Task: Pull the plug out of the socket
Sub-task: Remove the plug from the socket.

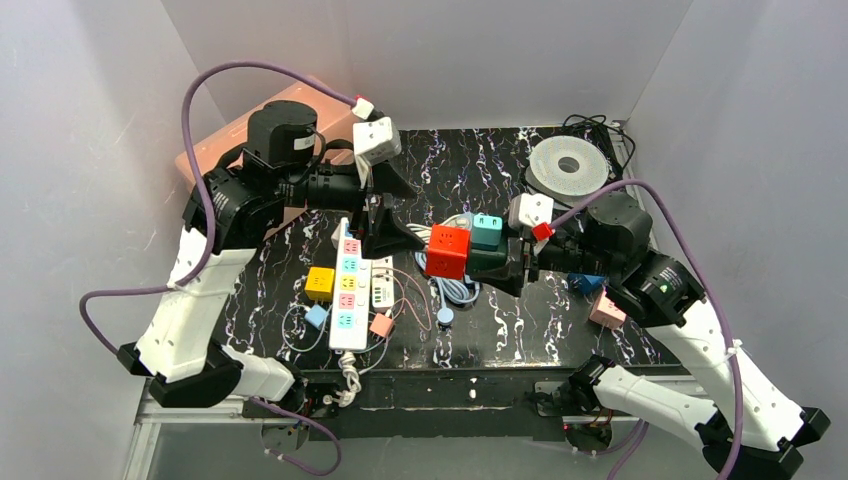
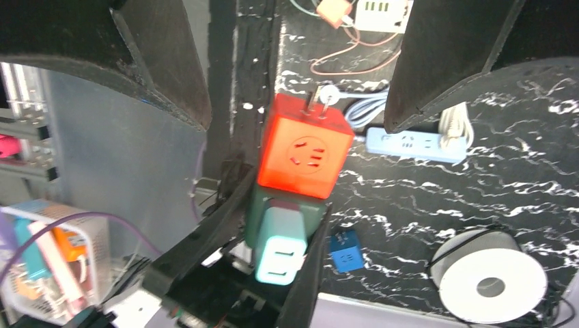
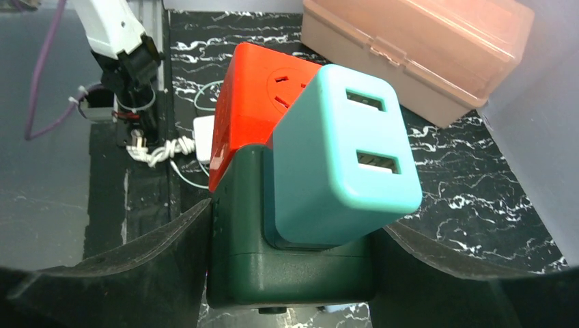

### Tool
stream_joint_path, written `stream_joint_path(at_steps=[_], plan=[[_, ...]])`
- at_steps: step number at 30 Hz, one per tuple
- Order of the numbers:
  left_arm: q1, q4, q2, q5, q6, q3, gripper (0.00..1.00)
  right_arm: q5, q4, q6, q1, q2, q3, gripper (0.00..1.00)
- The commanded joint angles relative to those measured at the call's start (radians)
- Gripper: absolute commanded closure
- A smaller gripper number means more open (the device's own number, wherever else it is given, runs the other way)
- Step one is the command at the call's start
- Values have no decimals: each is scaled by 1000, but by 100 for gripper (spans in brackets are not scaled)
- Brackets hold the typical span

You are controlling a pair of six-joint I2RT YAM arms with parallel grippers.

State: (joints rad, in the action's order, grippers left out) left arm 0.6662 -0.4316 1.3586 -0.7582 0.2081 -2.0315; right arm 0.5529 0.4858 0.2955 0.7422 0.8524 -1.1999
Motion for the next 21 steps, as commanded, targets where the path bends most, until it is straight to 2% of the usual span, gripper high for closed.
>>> stream_joint_path(at_steps=[1,11,16,21], plan=[[-4,45,-26,-142,-159,-15,2,-26,-36,131,17,-27,-36,99],[-4,99,-67,-227,-86,172,2,-145,14,292,130,-46,-48,99],[-4,213,-103,-261,-98,276,2,-205,36,332,198,-39,-63,99],[-3,218,-143,-340,-39,348,2,-248,38,353,248,-22,-80,99]])
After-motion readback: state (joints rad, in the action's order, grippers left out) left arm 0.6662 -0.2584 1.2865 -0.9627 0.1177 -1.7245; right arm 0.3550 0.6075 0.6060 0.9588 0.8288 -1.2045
